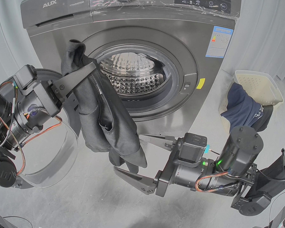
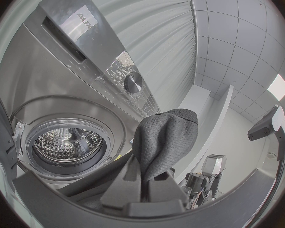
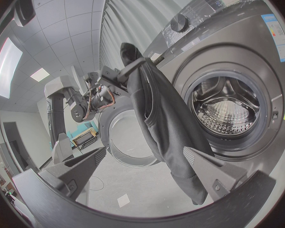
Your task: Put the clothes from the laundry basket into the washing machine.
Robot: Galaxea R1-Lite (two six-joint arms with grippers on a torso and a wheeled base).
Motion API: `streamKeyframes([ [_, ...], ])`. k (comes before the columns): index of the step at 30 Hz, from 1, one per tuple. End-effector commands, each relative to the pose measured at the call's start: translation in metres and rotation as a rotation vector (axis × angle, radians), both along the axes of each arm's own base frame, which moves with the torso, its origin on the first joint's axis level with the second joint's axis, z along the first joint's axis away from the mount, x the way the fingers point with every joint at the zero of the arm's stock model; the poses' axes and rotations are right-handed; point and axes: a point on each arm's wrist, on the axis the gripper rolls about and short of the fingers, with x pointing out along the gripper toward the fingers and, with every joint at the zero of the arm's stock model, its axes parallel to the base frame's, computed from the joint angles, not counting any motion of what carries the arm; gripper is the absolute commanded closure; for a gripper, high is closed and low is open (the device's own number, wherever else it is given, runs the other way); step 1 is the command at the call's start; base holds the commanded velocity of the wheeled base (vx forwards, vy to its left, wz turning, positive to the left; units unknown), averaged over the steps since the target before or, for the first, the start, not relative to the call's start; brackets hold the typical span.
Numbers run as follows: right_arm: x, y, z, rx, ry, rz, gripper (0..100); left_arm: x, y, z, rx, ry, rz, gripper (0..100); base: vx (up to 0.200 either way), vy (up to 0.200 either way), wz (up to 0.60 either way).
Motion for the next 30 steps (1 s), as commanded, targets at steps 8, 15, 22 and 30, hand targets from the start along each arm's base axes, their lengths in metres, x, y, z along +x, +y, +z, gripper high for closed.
streamKeyframes([
  [8, 0.022, 0.04, -0.038, -0.052, 0.047, 0.008, 0, 0.003, -0.001, -0.001, 0.002, 0.006, 0.001, 100, 0.0, 0.0, 0.0],
  [15, 0.054, 0.058, -0.031, 0.017, 0.003, -0.084, 0, 0.002, 0.0, -0.001, 0.002, 0.006, 0.004, 100, 0.0, 0.0, 0.0],
  [22, 0.064, 0.061, -0.027, 0.046, -0.012, -0.131, 100, 0.001, 0.001, -0.002, 0.002, 0.007, 0.007, 100, 0.0, 0.0, 0.0],
  [30, 0.054, 0.045, -0.008, 0.065, -0.029, -0.137, 100, 0.002, 0.002, -0.002, 0.003, 0.008, 0.009, 100, 0.0, 0.0, 0.0],
])
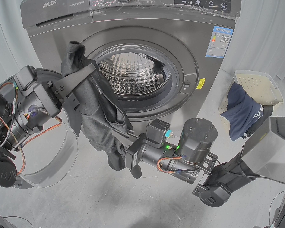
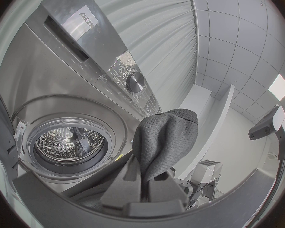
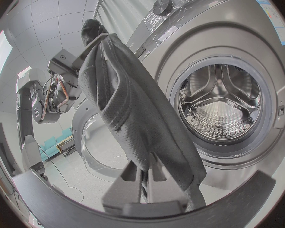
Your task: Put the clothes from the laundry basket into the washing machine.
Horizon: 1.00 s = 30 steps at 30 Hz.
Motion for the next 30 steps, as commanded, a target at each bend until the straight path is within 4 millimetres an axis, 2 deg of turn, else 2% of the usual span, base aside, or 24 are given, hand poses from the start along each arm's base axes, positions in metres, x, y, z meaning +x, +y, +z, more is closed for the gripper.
streamKeyframes([
  [1, -0.0086, -0.0116, 0.0149, 0.015, -0.015, -0.001, 100, 0.0004, 0.0, -0.0003, 0.0, 0.0, 0.0, 100, 0.0, 0.0, 0.0],
  [7, -0.0137, -0.017, 0.0149, 0.009, -0.007, 0.0, 100, 0.0009, -0.0018, -0.0004, 0.0, 0.0, -0.006, 100, 0.0, 0.0, 0.0],
  [8, -0.0138, -0.0171, 0.0146, 0.009, -0.005, 0.0, 0, 0.0006, -0.0017, -0.0001, -0.001, -0.001, -0.006, 100, 0.0, 0.0, 0.0],
  [21, -0.0072, -0.008, 0.0105, 0.019, -0.011, 0.003, 0, -0.0005, -0.002, 0.0003, -0.001, -0.003, -0.01, 100, 0.0, 0.0, 0.0],
  [30, -0.0076, -0.0173, 0.0137, 0.026, -0.011, -0.002, 0, 0.0014, -0.0009, 0.0, 0.0, -0.001, -0.003, 100, 0.0, 0.0, 0.0],
])
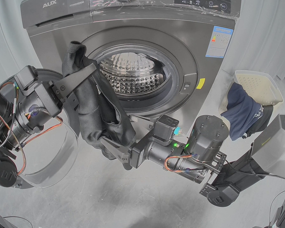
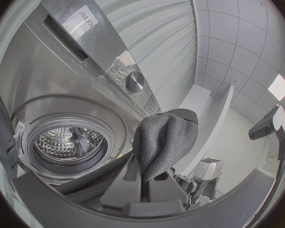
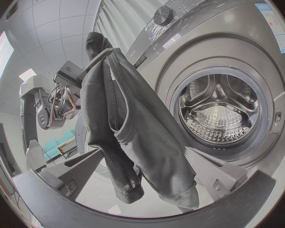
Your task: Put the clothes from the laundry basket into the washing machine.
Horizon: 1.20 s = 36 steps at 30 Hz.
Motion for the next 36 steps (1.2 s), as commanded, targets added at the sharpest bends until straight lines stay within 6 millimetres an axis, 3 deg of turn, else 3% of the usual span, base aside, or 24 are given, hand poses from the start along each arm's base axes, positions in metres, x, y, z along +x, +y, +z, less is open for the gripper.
streamKeyframes([
  [1, 0.0, -0.006, 0.002, 0.003, 0.005, -0.007, 0, 0.001, 0.0, 0.0, 0.0, 0.0, 0.001, 100, 0.0, 0.0, 0.0],
  [10, -0.002, -0.01, -0.002, 0.002, 0.005, -0.004, 0, 0.0, 0.001, 0.0, 0.0, 0.0, 0.003, 100, 0.0, 0.0, 0.0],
  [17, -0.028, -0.025, -0.019, -0.085, 0.061, 0.054, 0, 0.001, 0.0, 0.0, 0.0, 0.002, 0.003, 100, 0.0, 0.0, 0.0],
  [25, -0.024, -0.029, 0.003, -0.013, 0.009, 0.033, 0, -0.001, 0.0, 0.0, 0.0, 0.0, -0.003, 100, 0.0, 0.0, 0.0],
  [36, -0.012, -0.03, 0.01, 0.014, -0.008, -0.009, 0, -0.003, 0.0, 0.001, -0.002, -0.004, -0.006, 100, 0.0, 0.0, 0.0],
])
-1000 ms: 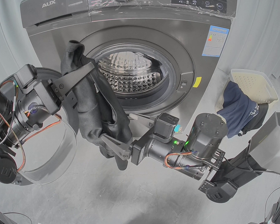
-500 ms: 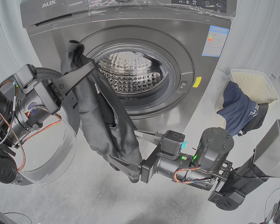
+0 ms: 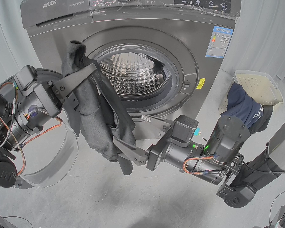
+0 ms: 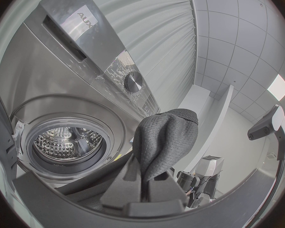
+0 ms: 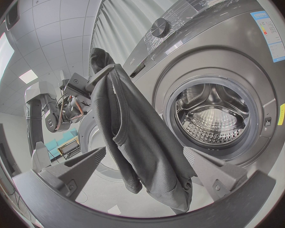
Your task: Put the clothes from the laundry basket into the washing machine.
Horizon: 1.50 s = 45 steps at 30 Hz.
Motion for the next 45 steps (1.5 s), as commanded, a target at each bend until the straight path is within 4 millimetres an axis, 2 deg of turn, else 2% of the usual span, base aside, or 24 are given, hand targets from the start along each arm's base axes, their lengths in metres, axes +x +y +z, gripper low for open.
streamKeyframes([
  [1, 0.005, 0.002, 0.002, 0.009, -0.008, -0.007, 0, -0.001, 0.0, 0.001, -0.002, -0.003, -0.001, 100, 0.0, 0.0, 0.0],
  [10, 0.011, 0.01, -0.01, -0.007, 0.005, -0.004, 0, -0.001, 0.0, 0.001, -0.002, -0.003, -0.001, 100, 0.0, 0.0, 0.0],
  [11, 0.012, 0.012, -0.011, -0.005, 0.004, -0.005, 100, -0.001, 0.0, 0.001, -0.002, -0.003, -0.001, 100, 0.0, 0.0, 0.0],
  [17, 0.018, 0.017, -0.008, 0.013, -0.009, -0.008, 100, -0.001, 0.001, 0.001, -0.002, -0.003, 0.001, 100, 0.0, 0.0, 0.0],
  [23, 0.017, 0.013, -0.002, 0.018, -0.015, -0.016, 100, -0.001, 0.002, 0.001, -0.003, -0.006, 0.006, 100, 0.0, 0.0, 0.0],
  [25, 0.017, 0.002, 0.013, 0.044, -0.037, -0.037, 100, -0.001, 0.002, 0.001, -0.003, -0.006, 0.007, 100, 0.0, 0.0, 0.0],
  [28, 0.019, -0.012, 0.025, 0.056, -0.051, -0.071, 100, -0.001, 0.002, 0.001, -0.001, -0.003, 0.004, 100, 0.0, 0.0, 0.0],
  [32, 0.018, -0.022, 0.035, 0.069, -0.067, -0.088, 100, -0.002, 0.003, 0.001, -0.002, -0.006, 0.006, 100, 0.0, 0.0, 0.0],
  [39, 0.03, -0.045, 0.057, 0.107, -0.111, -0.175, 100, -0.006, 0.002, 0.001, 0.0, -0.007, -0.007, 100, 0.0, 0.0, 0.0],
  [43, 0.033, -0.057, 0.083, 0.18, -0.165, -0.239, 100, -0.006, 0.002, 0.0, 0.006, -0.008, -0.017, 100, 0.0, 0.0, 0.0],
  [45, 0.031, -0.06, 0.088, 0.192, -0.174, -0.241, 100, -0.007, 0.001, 0.0, 0.006, -0.008, -0.018, 100, 0.0, 0.0, 0.0],
])
